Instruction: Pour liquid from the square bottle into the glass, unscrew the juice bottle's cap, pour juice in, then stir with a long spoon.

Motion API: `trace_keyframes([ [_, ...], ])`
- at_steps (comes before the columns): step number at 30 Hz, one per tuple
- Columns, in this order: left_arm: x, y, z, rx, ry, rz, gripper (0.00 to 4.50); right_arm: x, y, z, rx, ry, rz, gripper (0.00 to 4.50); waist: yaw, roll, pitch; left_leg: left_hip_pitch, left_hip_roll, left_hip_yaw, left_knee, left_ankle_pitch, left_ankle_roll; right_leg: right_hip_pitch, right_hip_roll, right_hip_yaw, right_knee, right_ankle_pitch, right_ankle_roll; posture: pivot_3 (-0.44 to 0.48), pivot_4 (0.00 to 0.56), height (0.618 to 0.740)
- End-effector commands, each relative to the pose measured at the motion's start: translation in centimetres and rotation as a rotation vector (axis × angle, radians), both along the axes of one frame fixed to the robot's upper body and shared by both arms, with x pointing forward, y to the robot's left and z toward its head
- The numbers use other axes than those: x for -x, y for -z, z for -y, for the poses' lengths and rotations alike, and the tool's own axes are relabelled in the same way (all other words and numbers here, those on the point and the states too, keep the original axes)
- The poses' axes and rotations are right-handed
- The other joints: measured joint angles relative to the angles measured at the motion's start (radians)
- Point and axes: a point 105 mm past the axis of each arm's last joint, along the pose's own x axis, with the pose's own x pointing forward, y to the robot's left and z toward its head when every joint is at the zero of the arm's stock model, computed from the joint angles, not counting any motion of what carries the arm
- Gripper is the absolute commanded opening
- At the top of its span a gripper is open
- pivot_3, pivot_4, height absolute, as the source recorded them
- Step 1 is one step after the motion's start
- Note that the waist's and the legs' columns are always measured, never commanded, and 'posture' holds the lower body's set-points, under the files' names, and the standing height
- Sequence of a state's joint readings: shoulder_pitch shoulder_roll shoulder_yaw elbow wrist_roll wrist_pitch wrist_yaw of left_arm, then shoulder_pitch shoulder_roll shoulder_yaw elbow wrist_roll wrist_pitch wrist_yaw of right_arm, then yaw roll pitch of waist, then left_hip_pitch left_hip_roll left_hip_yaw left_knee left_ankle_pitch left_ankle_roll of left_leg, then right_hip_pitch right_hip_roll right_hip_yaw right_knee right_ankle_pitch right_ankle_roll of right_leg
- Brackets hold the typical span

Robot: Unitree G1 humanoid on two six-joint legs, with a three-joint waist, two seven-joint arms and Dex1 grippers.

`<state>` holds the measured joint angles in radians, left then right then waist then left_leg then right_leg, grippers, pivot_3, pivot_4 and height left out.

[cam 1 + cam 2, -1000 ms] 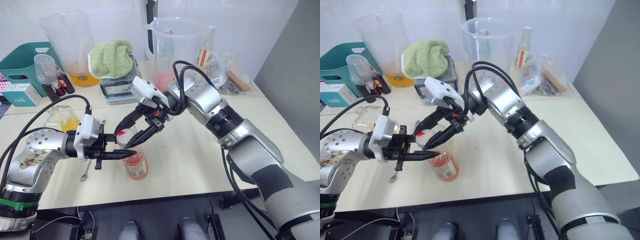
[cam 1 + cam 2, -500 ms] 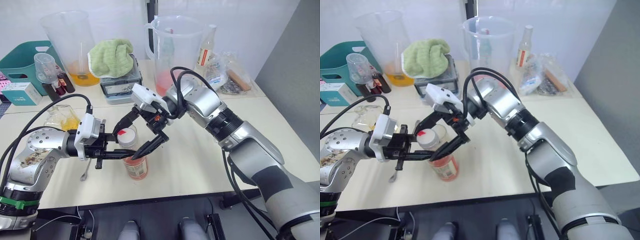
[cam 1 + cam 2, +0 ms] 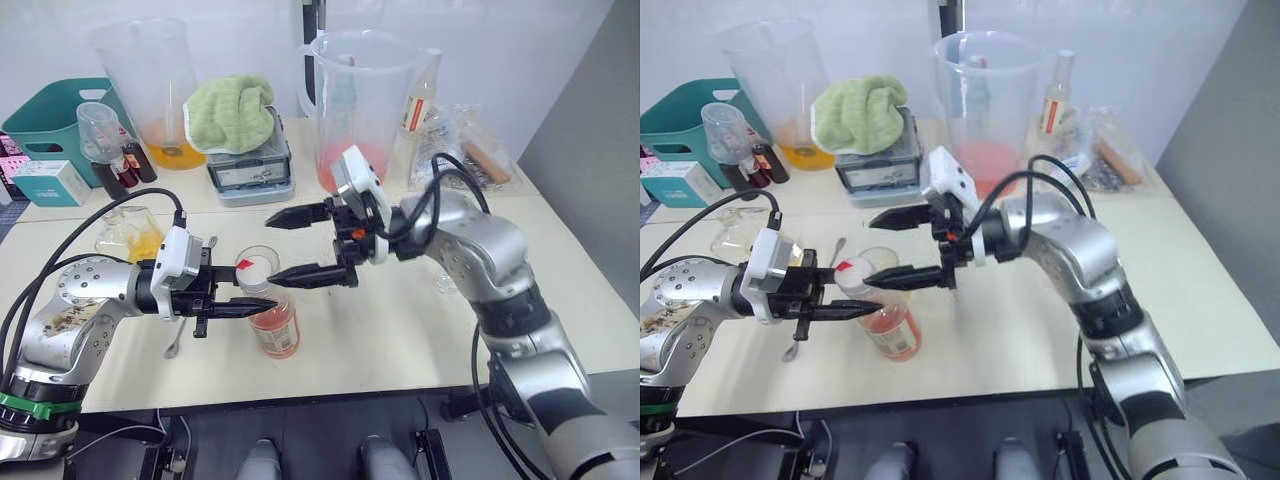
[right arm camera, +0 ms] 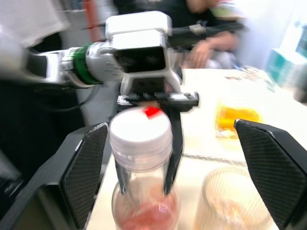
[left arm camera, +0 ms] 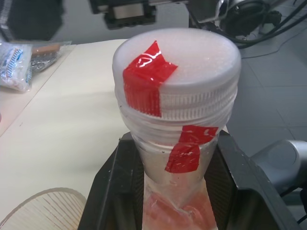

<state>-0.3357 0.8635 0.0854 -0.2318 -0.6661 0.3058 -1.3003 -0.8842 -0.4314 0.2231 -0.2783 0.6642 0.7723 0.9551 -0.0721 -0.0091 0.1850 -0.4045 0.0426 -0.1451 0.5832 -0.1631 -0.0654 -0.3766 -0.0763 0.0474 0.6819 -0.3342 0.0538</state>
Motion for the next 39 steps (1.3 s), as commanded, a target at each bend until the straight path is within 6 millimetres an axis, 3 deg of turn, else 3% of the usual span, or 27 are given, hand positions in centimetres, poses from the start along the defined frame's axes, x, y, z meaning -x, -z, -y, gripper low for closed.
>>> trace_keyframes([
  [1,-0.2,1.5,-0.8,-0.050,-0.047,-0.065,1.27,2.1,-0.7,-0.1,-0.036,0.093,0.033,4.47,-0.001,0.000,0.000,0.000,0.000,0.000,0.000,0.000,0.000,0.000,0.000,0.000,0.000,0.000,0.000,0.000,0.150,0.740],
  [7,-0.4,1.4,-0.9,-0.049,-0.051,-0.066,1.27,3.0,0.2,-1.5,-0.009,0.153,0.012,4.47,0.001,0.000,0.000,0.000,0.000,0.001,0.000,0.000,0.000,0.000,0.000,0.001,0.000,0.001,-0.001,0.000,0.150,0.740],
  [13,0.1,1.7,-0.9,-0.060,-0.031,-0.085,1.27,2.7,0.2,-3.2,-0.025,0.221,-0.018,4.47,-0.001,0.000,0.000,0.000,0.001,0.001,0.000,0.000,0.000,-0.001,0.001,0.001,0.000,0.000,-0.001,0.000,0.150,0.740],
  [24,0.1,1.7,-0.5,-0.070,-0.014,-0.095,1.27,1.9,0.0,-3.0,-0.022,0.291,0.013,4.47,0.000,0.000,0.000,0.000,0.001,0.001,-0.001,0.000,0.000,-0.002,0.001,0.001,0.000,0.000,-0.002,0.000,0.150,0.740],
  [33,-0.2,1.6,0.1,-0.056,-0.012,-0.096,1.27,1.4,-0.4,-2.6,-0.035,0.329,0.059,1.72,0.001,0.000,0.000,0.000,0.001,0.001,-0.001,0.000,0.000,-0.002,0.001,0.001,0.000,0.000,-0.002,0.000,0.150,0.740],
  [39,-0.4,1.5,0.0,-0.062,-0.016,-0.094,1.27,1.4,-0.6,-2.8,-0.067,0.304,0.062,1.72,0.001,0.000,0.000,-0.001,0.001,0.001,-0.001,0.000,0.000,-0.002,0.001,0.001,0.000,0.000,-0.002,0.000,0.150,0.740],
])
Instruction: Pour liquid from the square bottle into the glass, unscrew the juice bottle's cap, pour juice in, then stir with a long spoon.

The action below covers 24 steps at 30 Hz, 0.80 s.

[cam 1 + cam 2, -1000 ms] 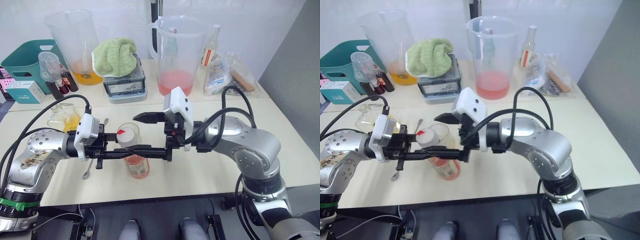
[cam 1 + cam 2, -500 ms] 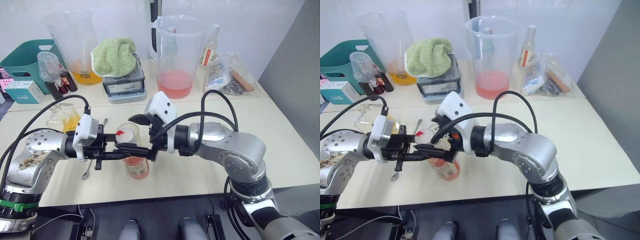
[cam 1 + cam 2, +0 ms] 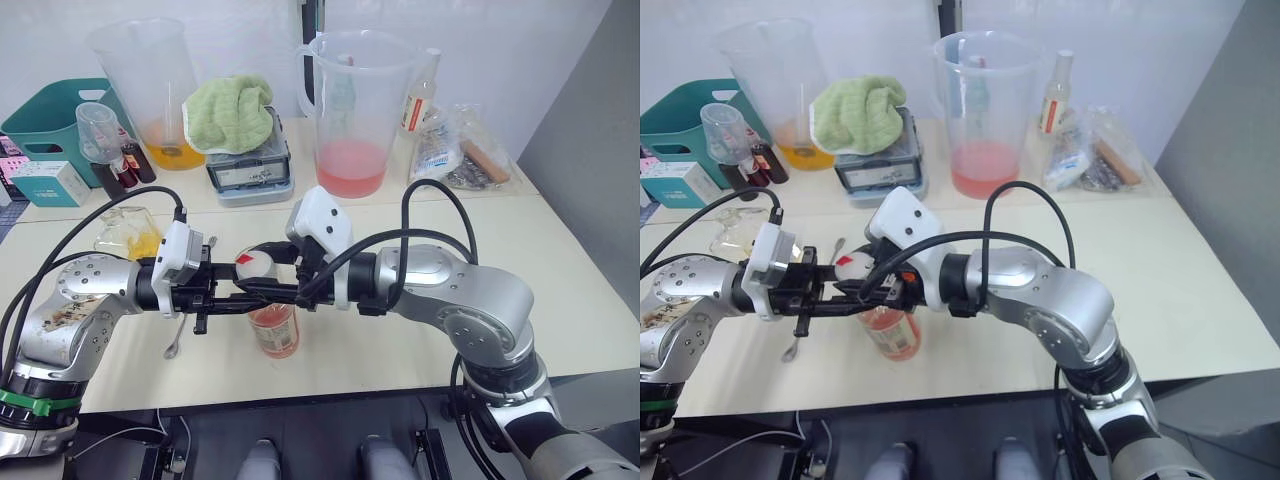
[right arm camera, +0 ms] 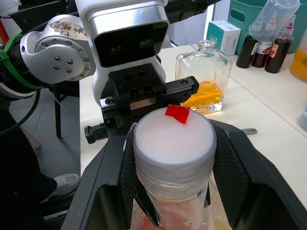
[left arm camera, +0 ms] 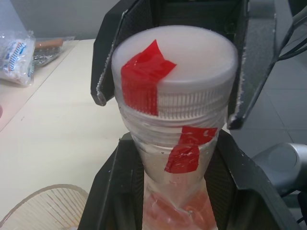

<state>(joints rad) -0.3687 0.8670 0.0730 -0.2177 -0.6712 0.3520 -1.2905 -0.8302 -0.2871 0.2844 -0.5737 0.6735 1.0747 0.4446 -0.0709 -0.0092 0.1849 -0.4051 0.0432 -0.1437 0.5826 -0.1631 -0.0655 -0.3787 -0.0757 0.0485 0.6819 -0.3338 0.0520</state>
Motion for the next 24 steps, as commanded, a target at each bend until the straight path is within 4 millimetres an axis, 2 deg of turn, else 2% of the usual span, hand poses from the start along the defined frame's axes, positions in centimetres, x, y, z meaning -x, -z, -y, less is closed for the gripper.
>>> trace_keyframes([
  [1,0.0,1.6,-0.1,-0.062,-0.004,-0.063,1.27,-0.2,-1.9,0.2,-0.082,-0.013,0.080,1.72,0.000,0.000,0.000,0.000,0.000,0.000,0.000,0.000,0.000,0.000,0.000,0.000,0.000,0.000,0.000,0.000,0.150,0.740],
  [5,-0.2,1.5,-0.2,-0.070,-0.005,-0.059,1.27,0.4,-1.4,0.0,-0.069,-0.253,0.069,1.72,0.001,0.000,0.000,0.000,0.000,0.000,0.000,0.000,0.000,0.000,0.000,0.000,0.000,0.000,0.000,0.000,0.150,0.740],
  [10,-0.2,1.3,-0.3,-0.077,-0.001,-0.056,1.27,-0.6,-1.3,-0.1,-0.004,-0.541,0.041,1.72,-0.002,0.000,0.000,0.001,0.000,0.000,0.000,0.000,0.000,0.000,0.001,0.000,0.000,0.000,0.000,0.000,0.150,0.740],
  [12,-0.2,1.3,-0.3,-0.078,-0.001,-0.055,1.27,-0.7,-1.2,-0.1,0.034,-0.637,0.024,1.72,-0.001,0.000,0.000,0.000,0.000,0.000,0.001,0.000,0.000,0.000,0.001,0.000,0.000,0.000,0.000,0.000,0.150,0.740],
  [15,-0.2,1.3,-0.4,-0.084,0.001,-0.056,1.27,-0.6,-0.8,-0.4,0.180,-0.822,0.043,1.72,-0.001,0.000,0.000,-0.001,0.000,0.000,0.001,0.000,0.000,0.000,0.000,0.000,0.000,0.000,0.000,0.000,0.150,0.740],
  [18,-0.2,1.1,-0.4,-0.089,0.002,-0.054,1.27,-1.0,-0.5,-1.6,0.262,-0.889,0.070,1.72,-0.002,0.000,0.000,-0.001,0.000,0.000,0.000,0.000,0.000,-0.001,0.001,0.000,0.000,0.000,0.000,0.000,0.150,0.740],
  [24,-0.2,0.9,-0.7,-0.100,0.000,-0.052,1.27,-1.6,0.3,-2.2,0.345,-0.933,0.092,1.72,-0.005,0.000,0.000,-0.001,0.000,0.000,0.000,0.000,0.000,-0.001,0.000,0.000,0.000,0.000,0.000,0.000,0.150,0.740],
])
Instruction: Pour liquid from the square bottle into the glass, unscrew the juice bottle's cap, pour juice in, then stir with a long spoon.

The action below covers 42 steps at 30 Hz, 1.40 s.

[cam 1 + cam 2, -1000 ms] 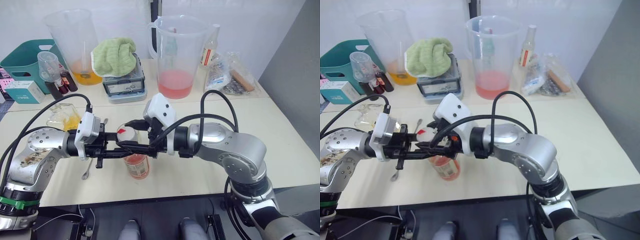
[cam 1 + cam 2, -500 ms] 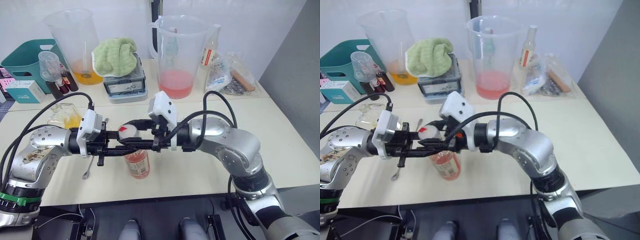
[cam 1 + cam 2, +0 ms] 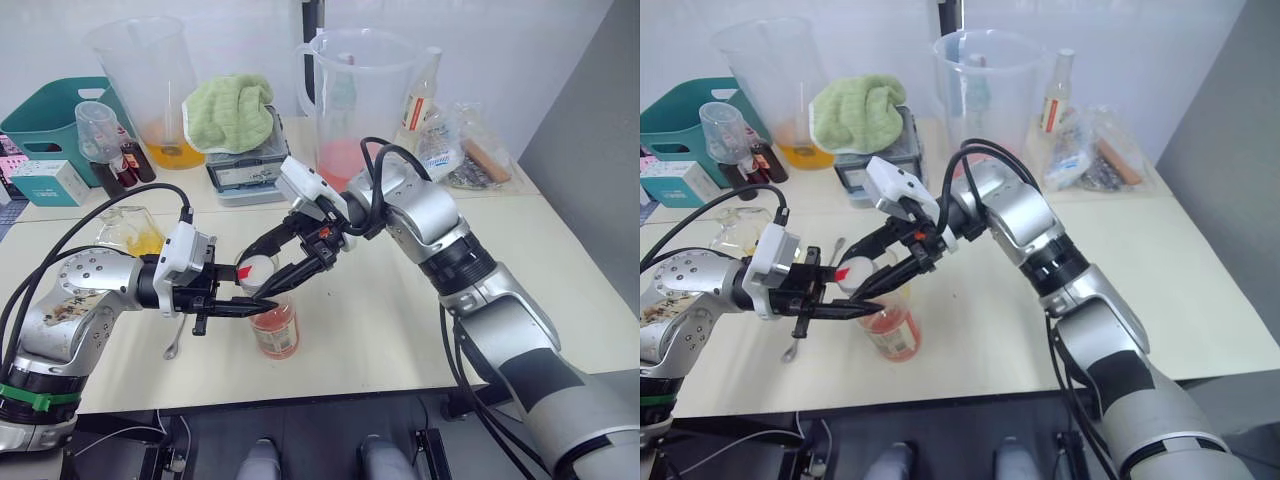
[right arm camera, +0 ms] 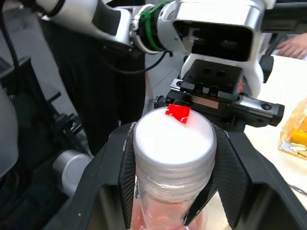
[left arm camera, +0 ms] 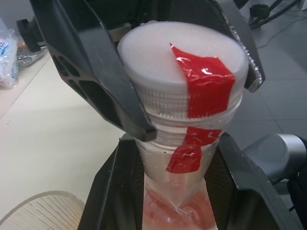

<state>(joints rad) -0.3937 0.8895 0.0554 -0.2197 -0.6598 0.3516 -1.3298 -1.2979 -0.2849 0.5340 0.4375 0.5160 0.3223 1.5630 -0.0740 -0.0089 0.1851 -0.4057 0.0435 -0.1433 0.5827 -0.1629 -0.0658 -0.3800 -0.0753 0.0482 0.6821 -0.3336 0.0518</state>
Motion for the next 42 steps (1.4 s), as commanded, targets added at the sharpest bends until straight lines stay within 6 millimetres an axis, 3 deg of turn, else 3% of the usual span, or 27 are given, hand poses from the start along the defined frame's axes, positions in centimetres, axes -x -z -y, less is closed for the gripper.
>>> trace_keyframes([
  [1,-0.5,1.1,-0.9,-0.056,-0.045,-0.058,1.27,1.4,0.9,-1.1,0.059,-0.135,0.042,1.72,-0.004,0.000,0.000,0.000,0.000,0.000,0.000,0.000,0.000,0.000,0.000,0.000,0.000,0.000,0.000,0.000,0.150,0.740],
  [9,-0.6,1.1,-1.0,-0.062,-0.041,-0.058,1.27,0.7,-0.3,-1.8,0.019,-0.138,0.045,1.72,-0.015,0.000,0.000,0.002,0.002,0.000,0.000,0.000,0.000,0.000,0.002,0.000,0.003,0.000,0.000,0.000,0.150,0.740],
  [23,-0.3,2.0,-1.3,-0.070,-0.033,-0.068,1.27,2.7,-4.2,-0.6,-0.110,-0.203,0.026,1.72,-0.015,0.000,0.000,-0.006,0.002,0.000,0.002,0.000,-0.001,-0.007,0.002,0.000,0.005,0.000,0.000,0.000,0.150,0.740],
  [42,-0.2,2.2,-1.1,-0.072,-0.022,-0.073,1.27,3.0,-7.6,-0.1,-0.241,-0.164,0.025,1.72,-0.010,0.001,0.001,-0.010,0.001,0.000,0.007,0.000,-0.001,-0.008,0.001,-0.001,0.006,0.000,0.000,0.000,0.150,0.740],
])
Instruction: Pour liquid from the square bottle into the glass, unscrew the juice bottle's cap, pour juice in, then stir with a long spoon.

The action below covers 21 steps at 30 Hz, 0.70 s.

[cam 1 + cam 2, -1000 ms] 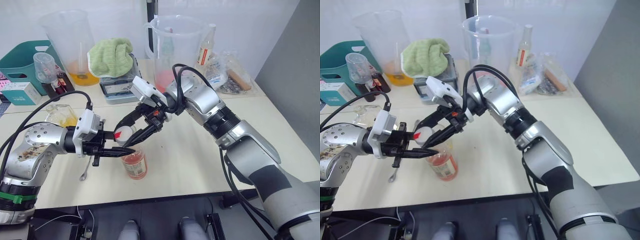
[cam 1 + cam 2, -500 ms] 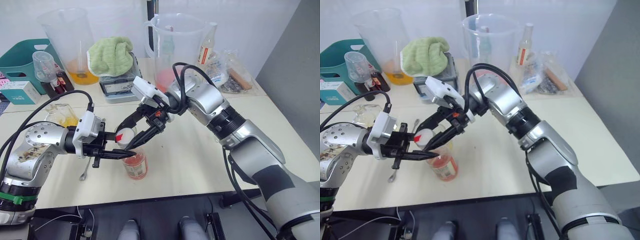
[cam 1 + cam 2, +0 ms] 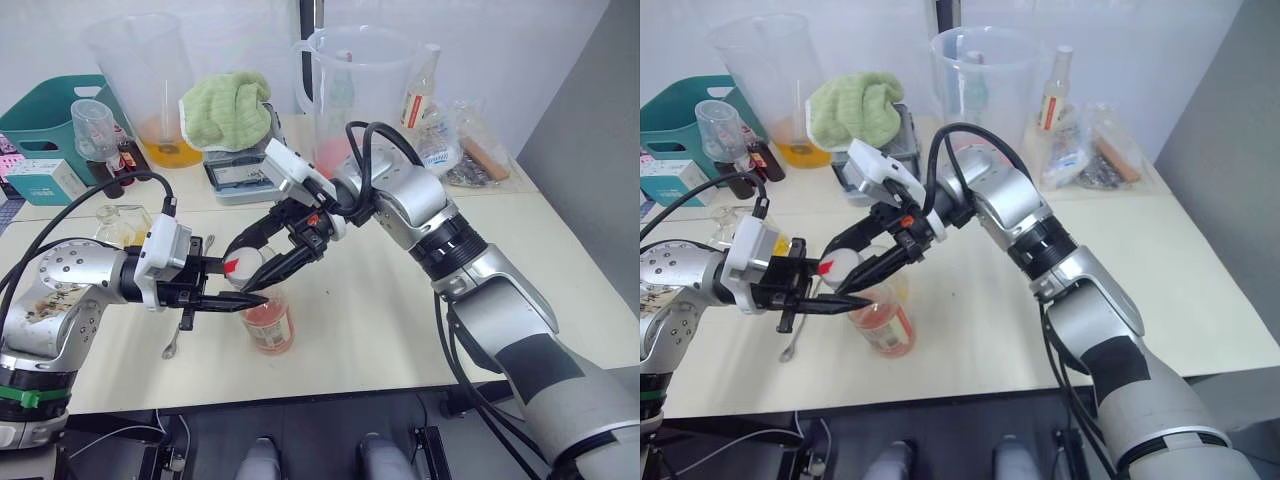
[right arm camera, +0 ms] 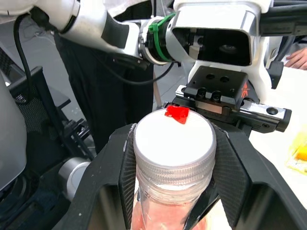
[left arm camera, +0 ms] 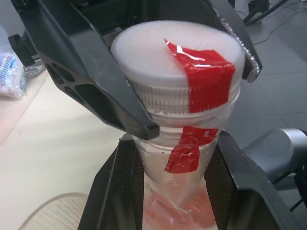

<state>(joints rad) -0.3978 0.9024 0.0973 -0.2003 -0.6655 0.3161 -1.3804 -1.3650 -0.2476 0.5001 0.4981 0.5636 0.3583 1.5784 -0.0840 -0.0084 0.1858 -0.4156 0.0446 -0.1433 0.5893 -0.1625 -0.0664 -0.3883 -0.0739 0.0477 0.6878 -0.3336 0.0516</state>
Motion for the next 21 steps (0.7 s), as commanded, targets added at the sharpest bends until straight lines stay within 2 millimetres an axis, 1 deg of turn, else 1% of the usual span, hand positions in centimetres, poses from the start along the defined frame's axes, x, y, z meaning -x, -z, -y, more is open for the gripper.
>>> trace_keyframes([
  [1,-0.4,3.1,-0.3,-0.074,-0.042,-0.118,1.27,2.7,-5.5,0.7,-0.203,-0.126,0.066,1.72,0.000,0.000,0.000,0.000,0.000,0.000,0.000,0.000,0.000,0.000,0.000,0.000,0.000,0.000,0.000,0.000,0.150,0.740],
  [3,-0.5,3.1,-0.3,-0.075,-0.042,-0.119,1.27,2.8,-5.4,0.8,-0.199,-0.120,0.058,1.72,0.001,0.002,0.001,0.000,-0.001,0.000,0.000,0.000,0.000,0.000,-0.001,0.000,0.000,0.000,0.000,0.000,0.150,0.740],
  [4,-0.5,3.1,-0.2,-0.075,-0.041,-0.119,1.27,2.8,-5.3,0.9,-0.199,-0.117,0.054,1.72,0.002,0.001,0.000,0.000,-0.001,0.000,0.000,0.000,0.000,0.000,-0.001,0.000,0.002,0.000,0.000,0.000,0.150,0.740],
  [9,-0.6,3.1,-0.1,-0.078,-0.037,-0.126,1.27,2.6,-4.4,0.8,-0.184,-0.089,0.038,1.72,0.012,0.001,0.000,0.002,-0.001,0.000,0.002,0.000,0.000,0.002,-0.001,-0.001,0.002,0.000,0.000,0.000,0.150,0.740],
  [12,-0.6,3.0,-0.1,-0.076,-0.036,-0.125,1.27,2.5,-4.4,0.7,-0.185,-0.075,0.039,1.72,0.013,0.001,0.000,0.002,-0.001,0.000,0.002,0.000,0.000,0.002,-0.001,-0.001,0.004,0.000,0.000,0.000,0.150,0.740],
  [15,-0.6,3.0,0.0,-0.075,-0.033,-0.122,1.27,2.1,-4.7,1.0,-0.206,-0.032,0.036,1.72,0.013,0.001,0.000,0.002,-0.001,0.000,0.002,0.000,0.000,0.002,-0.001,-0.001,0.004,0.000,0.000,0.000,0.150,0.740],
  [17,-0.7,3.0,0.1,-0.073,-0.033,-0.121,1.27,1.4,-5.0,1.6,-0.233,0.034,0.037,1.72,0.013,0.001,0.000,0.002,-0.001,0.000,0.002,0.000,0.000,0.002,-0.001,-0.001,0.004,0.000,0.000,0.000,0.150,0.740],
  [20,-0.8,2.9,0.2,-0.068,-0.034,-0.119,1.27,-0.3,-5.4,4.1,-0.287,0.206,0.030,1.72,0.021,0.000,-0.001,0.001,-0.001,0.000,0.002,0.000,-0.001,0.002,-0.002,-0.001,0.004,0.000,0.000,0.000,0.150,0.740],
  [21,-0.8,2.9,0.2,-0.067,-0.034,-0.119,1.27,-0.5,-5.4,4.7,-0.297,0.246,0.029,1.72,0.023,0.000,-0.001,0.001,-0.002,0.000,0.003,0.000,-0.001,0.002,-0.002,-0.001,0.003,0.000,0.000,0.000,0.150,0.740],
])
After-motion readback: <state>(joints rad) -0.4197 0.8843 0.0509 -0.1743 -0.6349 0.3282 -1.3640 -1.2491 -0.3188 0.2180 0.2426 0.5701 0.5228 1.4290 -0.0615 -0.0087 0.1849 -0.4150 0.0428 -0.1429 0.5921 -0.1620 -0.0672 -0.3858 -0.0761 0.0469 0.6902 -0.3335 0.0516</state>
